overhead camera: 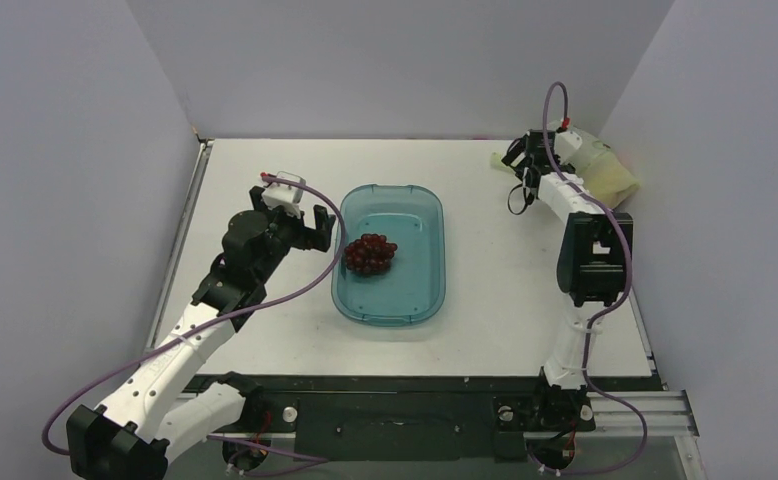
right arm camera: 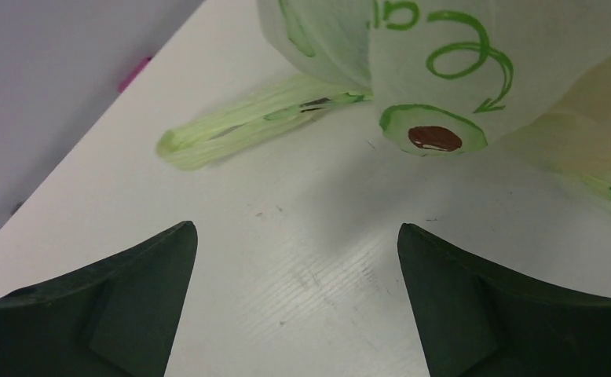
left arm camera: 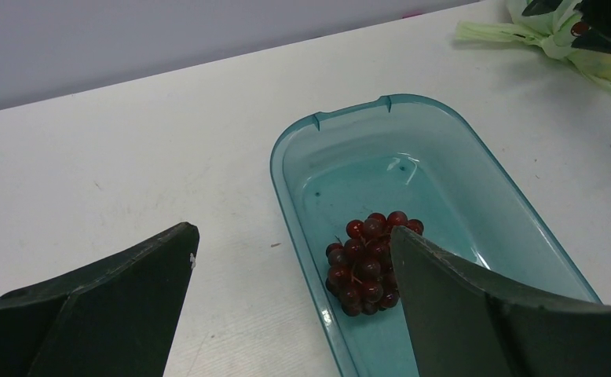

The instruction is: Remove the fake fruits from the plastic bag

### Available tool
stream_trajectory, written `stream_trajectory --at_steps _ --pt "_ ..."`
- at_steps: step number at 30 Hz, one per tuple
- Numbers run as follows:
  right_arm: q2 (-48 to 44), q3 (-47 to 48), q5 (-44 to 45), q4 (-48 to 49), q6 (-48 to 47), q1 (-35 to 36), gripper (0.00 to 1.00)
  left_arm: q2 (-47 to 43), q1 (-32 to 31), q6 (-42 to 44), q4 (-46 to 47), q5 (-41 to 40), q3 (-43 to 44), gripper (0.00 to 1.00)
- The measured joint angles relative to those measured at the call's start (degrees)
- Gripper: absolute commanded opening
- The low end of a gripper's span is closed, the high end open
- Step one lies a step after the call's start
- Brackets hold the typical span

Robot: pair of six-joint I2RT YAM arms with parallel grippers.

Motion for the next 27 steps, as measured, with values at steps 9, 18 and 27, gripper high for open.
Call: stream_trajectory --at_steps 9,18,27 --pt "11.06 4.37 -0.15 0.59 14.21 -1.60 0.96 0.11 0.00 -0.48 0.00 1.79 0.13 0.91" --pt "22.05 17.53 0.15 6.14 24.87 -2.19 0.75 0.57 -0.04 -1.55 0.11 3.87 0.66 0.91" --pt "30.10 26.77 -3.08 8.48 25.49 -3.69 0.00 2.69 -0.37 -1.53 0.07 5.42 0.72 0.91"
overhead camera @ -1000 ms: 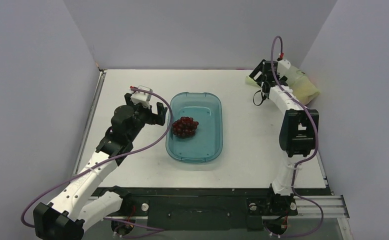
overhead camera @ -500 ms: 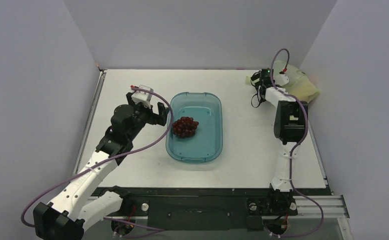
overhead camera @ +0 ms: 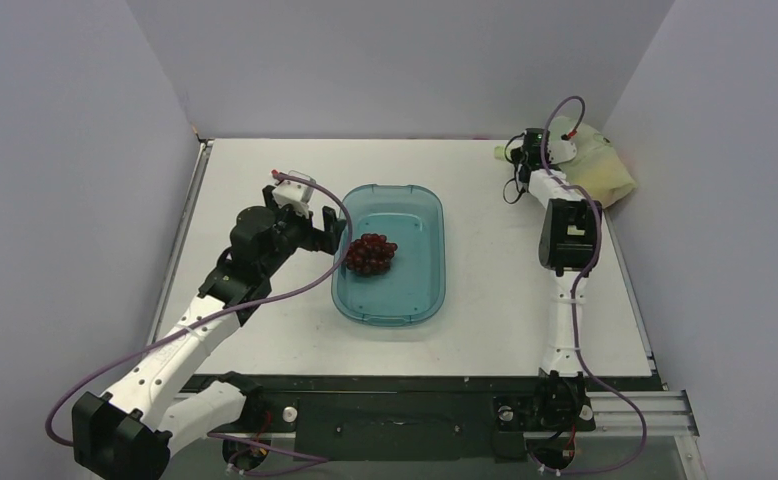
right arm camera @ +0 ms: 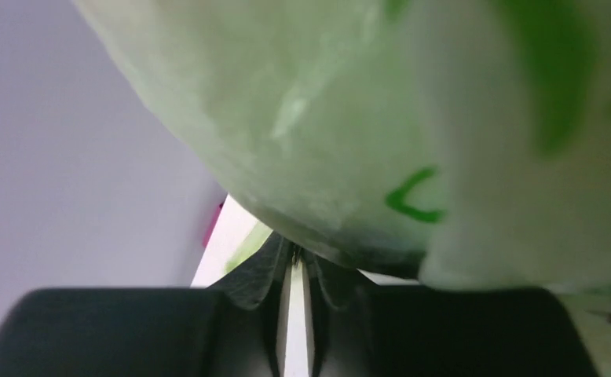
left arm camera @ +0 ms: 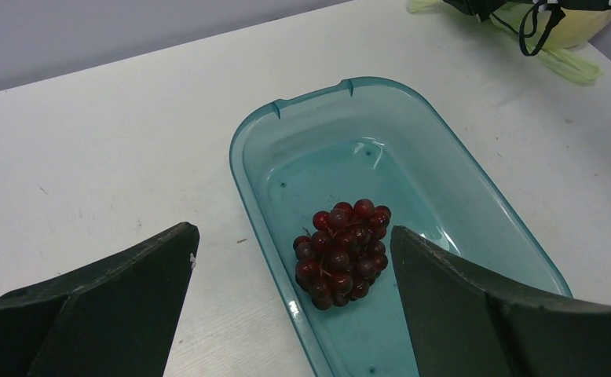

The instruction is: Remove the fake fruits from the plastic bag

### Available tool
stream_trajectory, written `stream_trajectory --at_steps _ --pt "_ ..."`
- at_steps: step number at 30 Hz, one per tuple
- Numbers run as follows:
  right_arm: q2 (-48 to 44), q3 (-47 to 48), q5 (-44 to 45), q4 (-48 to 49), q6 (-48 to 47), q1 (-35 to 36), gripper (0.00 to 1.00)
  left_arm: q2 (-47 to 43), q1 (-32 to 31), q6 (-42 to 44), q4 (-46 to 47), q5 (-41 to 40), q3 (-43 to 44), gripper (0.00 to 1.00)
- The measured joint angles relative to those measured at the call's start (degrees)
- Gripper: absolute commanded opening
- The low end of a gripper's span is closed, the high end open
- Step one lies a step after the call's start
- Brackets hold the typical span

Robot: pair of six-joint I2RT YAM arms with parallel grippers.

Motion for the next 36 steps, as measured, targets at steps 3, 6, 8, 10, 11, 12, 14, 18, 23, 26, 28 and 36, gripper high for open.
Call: stream_trajectory --at_steps 3,6,8,10,11,12,14,18,23,26,28,36 --pt "-0.24 -0.17 -0.79 0.46 -1.07 -0.07 0.00 0.26 -0.02 0.00 -0.07 0.15 0.00 0.91" --pt "-2.80 -4.02 -1.84 1.03 -2.64 -0.24 0.00 0.26 -0.04 0.02 -0.02 0.13 0.00 0.91" --pt "-7.34 -10.25 -2.71 1.84 -3.87 -0.22 0.00 0.26 -0.07 0.04 -0.02 0.13 0.00 0.92" --pt "-13.77 -18.34 -2.95 2.38 -5.22 0.00 0.00 0.26 -0.07 0.04 -0.02 0.11 0.00 0.91" --pt "-17.33 -22.08 -2.89 2.01 -5.97 0.09 0.00 0.31 -0.07 0.04 -0.04 0.11 0.00 0.92" --pt "-21.03 -25.94 -2.78 2.16 -6.93 0.22 0.00 0.39 -0.07 0.04 -0.02 0.13 0.00 0.91" --pt "-28.76 -32.92 -2.40 2.45 -8.81 0.44 0.00 0.57 -0.13 0.04 -0.02 0.13 0.00 0.91" --pt "-44.19 -42.86 -1.53 1.38 -13.07 1.05 0.00 0.98 -0.44 0.09 -0.04 0.20 0.00 0.91" --pt "-57.83 -46.10 0.33 -1.25 -18.97 1.97 0.00 1.51 -0.68 0.09 0.00 0.70 0.00 0.91" --pt "-62.86 -46.82 1.49 -3.10 -21.22 2.95 0.00 2.19 -0.74 0.11 -0.02 1.05 0.02 0.91" --pt "-64.65 -47.21 1.75 -4.00 -22.21 3.43 0.00 2.69 -0.76 0.11 -0.22 1.25 0.17 0.91" --pt "-65.61 -47.08 2.36 -12.09 -25.18 5.73 0.00 3.04 -1.40 0.17 -0.24 1.70 0.24 0.91"
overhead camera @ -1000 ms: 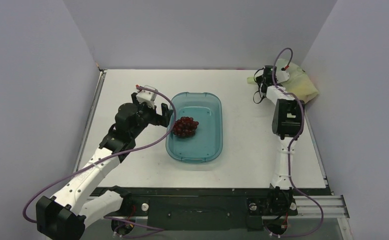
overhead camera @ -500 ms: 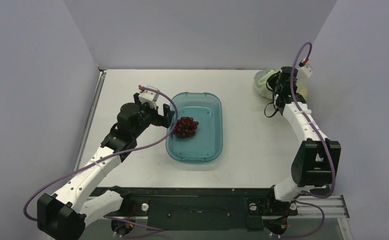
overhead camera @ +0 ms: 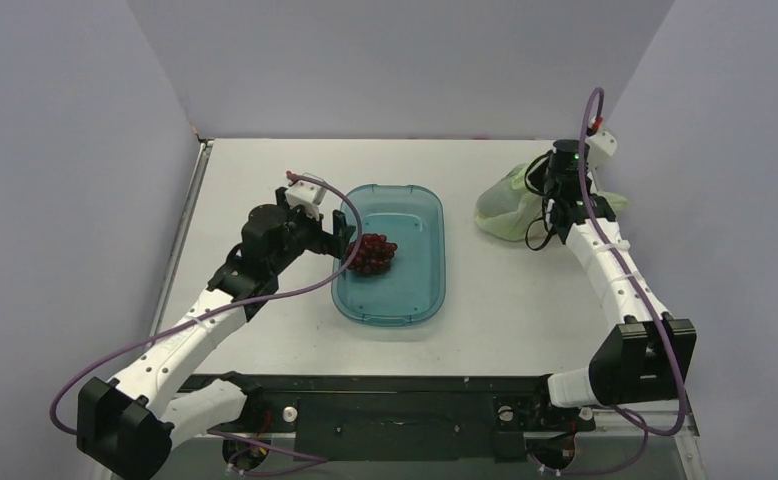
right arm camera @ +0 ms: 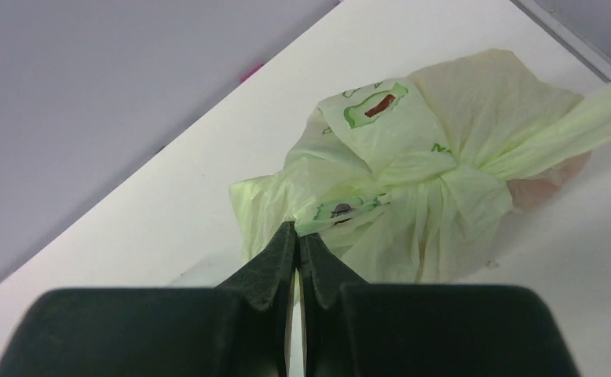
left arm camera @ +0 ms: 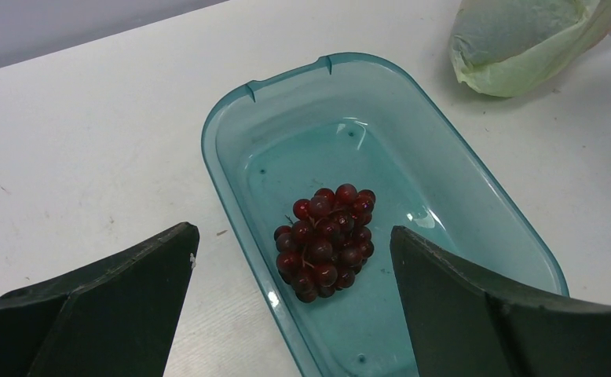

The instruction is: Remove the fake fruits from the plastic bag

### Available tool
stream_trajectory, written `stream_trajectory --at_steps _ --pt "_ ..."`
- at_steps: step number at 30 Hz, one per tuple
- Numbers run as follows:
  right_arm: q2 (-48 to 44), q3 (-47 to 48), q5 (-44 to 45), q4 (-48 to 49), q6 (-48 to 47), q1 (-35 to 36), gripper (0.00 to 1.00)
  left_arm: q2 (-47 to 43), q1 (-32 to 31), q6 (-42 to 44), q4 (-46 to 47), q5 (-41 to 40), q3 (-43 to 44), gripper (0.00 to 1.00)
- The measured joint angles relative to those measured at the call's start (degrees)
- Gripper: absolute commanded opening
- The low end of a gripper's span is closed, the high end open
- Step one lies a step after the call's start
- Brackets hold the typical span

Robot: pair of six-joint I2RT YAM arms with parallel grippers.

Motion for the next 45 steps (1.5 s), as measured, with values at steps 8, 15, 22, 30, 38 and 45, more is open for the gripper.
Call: stream_trajectory --at_steps 8,15,22,30,38,45 --pt "-4.61 0.09 2.16 -2.21 -3.76 4.44 0.00 2.45 -1.81 0.68 -0.48 0.59 0.68 0.92" --pt "-4.37 -1.05 -2.97 -3.93 -4.33 6.60 0.00 2.47 -3.93 2.23 -1.99 -0.31 0.92 0.91" --pt "-7.96 -4.63 -6.91 -7.17 -3.50 9.68 0.00 3.63 -4.85 2.86 -3.80 -0.61 2.14 0.91" --pt "-18.60 -9.03 -7.02 -11.56 -4.55 12.74 0.00 4.28 -5.35 2.67 -4.61 0.33 2.78 0.92" --pt "-27.56 -16.74 -8.66 -16.87 -4.57 14.60 0.45 4.81 -5.68 2.21 -4.90 2.08 3.04 0.91" --pt "-33.90 -18.93 -4.96 -19.98 -4.11 14.51 0.70 7.32 -9.62 -1.16 -4.96 3.54 6.16 0.91"
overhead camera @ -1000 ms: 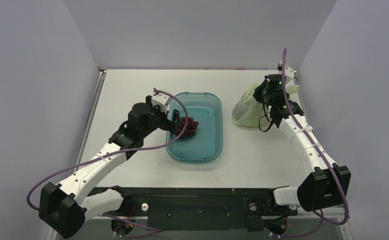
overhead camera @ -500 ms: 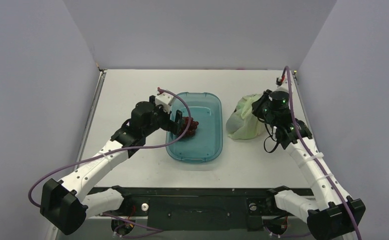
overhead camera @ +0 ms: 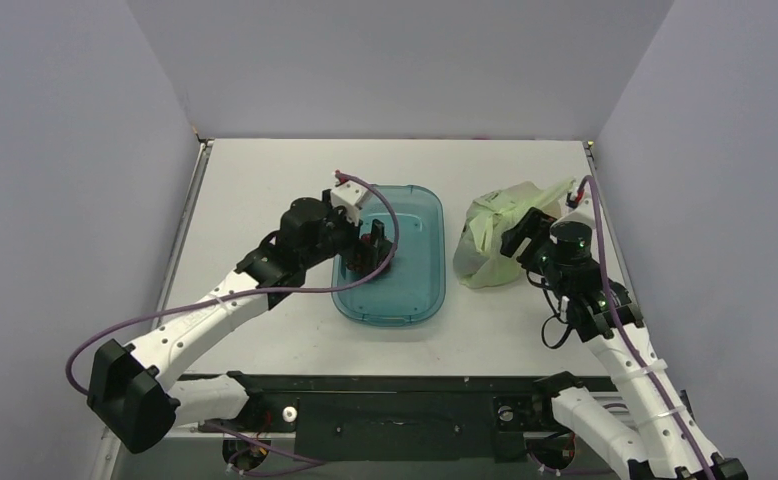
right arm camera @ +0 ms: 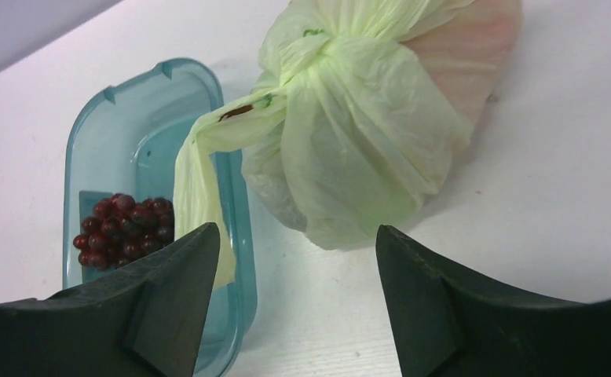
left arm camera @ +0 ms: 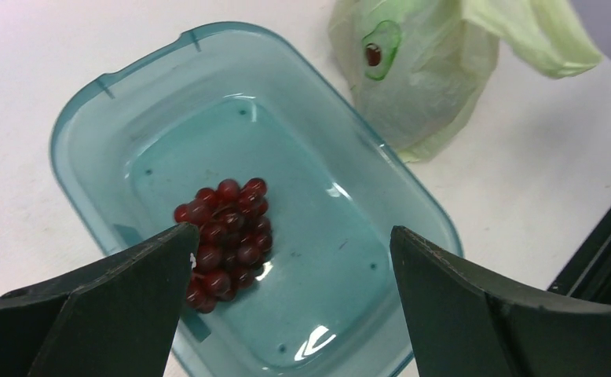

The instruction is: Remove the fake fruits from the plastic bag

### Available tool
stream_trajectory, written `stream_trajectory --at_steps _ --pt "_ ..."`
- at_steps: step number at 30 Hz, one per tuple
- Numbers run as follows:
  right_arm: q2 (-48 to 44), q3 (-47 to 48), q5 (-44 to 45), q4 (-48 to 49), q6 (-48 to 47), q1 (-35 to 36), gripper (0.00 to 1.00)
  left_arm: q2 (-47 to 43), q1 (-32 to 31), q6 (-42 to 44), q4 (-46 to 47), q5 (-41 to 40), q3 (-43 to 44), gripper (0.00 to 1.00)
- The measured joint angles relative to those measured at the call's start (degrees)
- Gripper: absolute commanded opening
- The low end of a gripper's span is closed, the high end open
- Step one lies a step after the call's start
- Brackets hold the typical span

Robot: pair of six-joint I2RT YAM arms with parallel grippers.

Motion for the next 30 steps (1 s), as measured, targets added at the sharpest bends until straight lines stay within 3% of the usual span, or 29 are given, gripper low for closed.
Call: stream_trajectory --at_steps 4,9,11,15,19,25,27,30 --pt "-1.97 0.37 3.78 -0.55 2.03 -3.13 0.73 4.96 -4.13 -3.85 -0.61 -0.11 5.70 0.91" --pt "-1.42 0.37 3.85 1.66 5.81 -15.23 0.71 9.20 -12.09 -9.35 1.03 -3.04 8.87 0.90" --pt "0.79 0.39 0.96 4.39 6.91 -20.39 0.64 10.73 -15.30 -11.54 2.27 -4.66 9.33 0.90" --pt "8.83 -0.66 -10.14 14.47 8.31 -26.21 0.66 15.43 -21.57 -15.13 2.71 -8.46 13.29 0.90" --pt "16.50 -8.00 -20.02 26.93 10.23 -27.58 0.66 18.43 -25.44 -18.80 2.73 -12.11 17.27 0.90" --pt "26.67 -9.33 -26.82 33.70 7.17 -26.77 0.65 19.93 -28.24 -23.37 3.10 -16.06 18.95 0.90" --pt "27.19 -9.16 -26.05 33.73 4.79 -25.14 0.59 19.96 -28.94 -24.04 3.10 -17.29 18.95 0.90" --pt "27.12 -9.16 -25.73 35.08 3.19 -22.73 0.32 19.96 -29.81 -24.55 2.67 -18.93 18.95 0.90"
